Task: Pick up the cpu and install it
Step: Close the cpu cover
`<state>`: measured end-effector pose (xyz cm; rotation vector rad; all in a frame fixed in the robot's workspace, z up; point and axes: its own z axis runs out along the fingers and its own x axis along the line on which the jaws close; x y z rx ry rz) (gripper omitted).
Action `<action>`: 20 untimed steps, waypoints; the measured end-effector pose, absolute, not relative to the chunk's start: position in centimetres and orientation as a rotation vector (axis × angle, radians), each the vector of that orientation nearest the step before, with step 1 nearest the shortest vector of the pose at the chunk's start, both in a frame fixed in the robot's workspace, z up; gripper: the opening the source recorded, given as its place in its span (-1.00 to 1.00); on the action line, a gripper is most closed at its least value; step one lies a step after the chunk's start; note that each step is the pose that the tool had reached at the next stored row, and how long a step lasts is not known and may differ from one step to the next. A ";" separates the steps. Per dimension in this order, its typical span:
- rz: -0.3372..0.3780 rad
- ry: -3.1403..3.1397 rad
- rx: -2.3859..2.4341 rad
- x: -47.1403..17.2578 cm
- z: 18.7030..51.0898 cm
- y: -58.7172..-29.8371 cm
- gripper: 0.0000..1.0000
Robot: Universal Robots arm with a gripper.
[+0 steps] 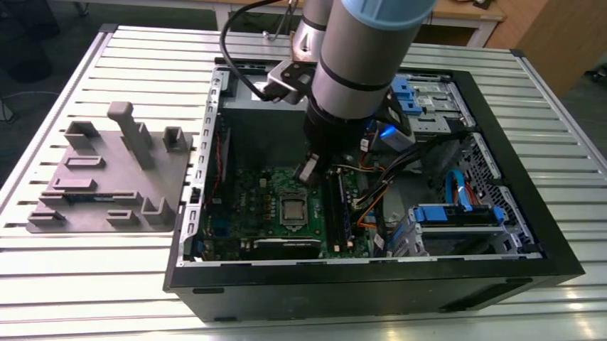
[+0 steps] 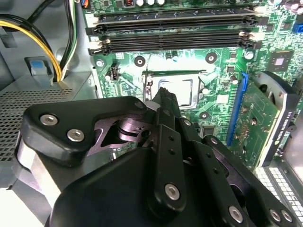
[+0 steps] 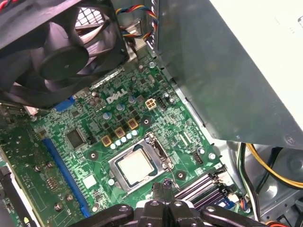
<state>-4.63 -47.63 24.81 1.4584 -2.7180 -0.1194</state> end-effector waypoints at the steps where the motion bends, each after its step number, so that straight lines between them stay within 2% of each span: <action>1: -0.119 -2.718 1.459 -4.6 24.8 -47.6 -0.80; 20: -0.119 -2.718 1.459 -4.8 24.8 -48.3 -0.80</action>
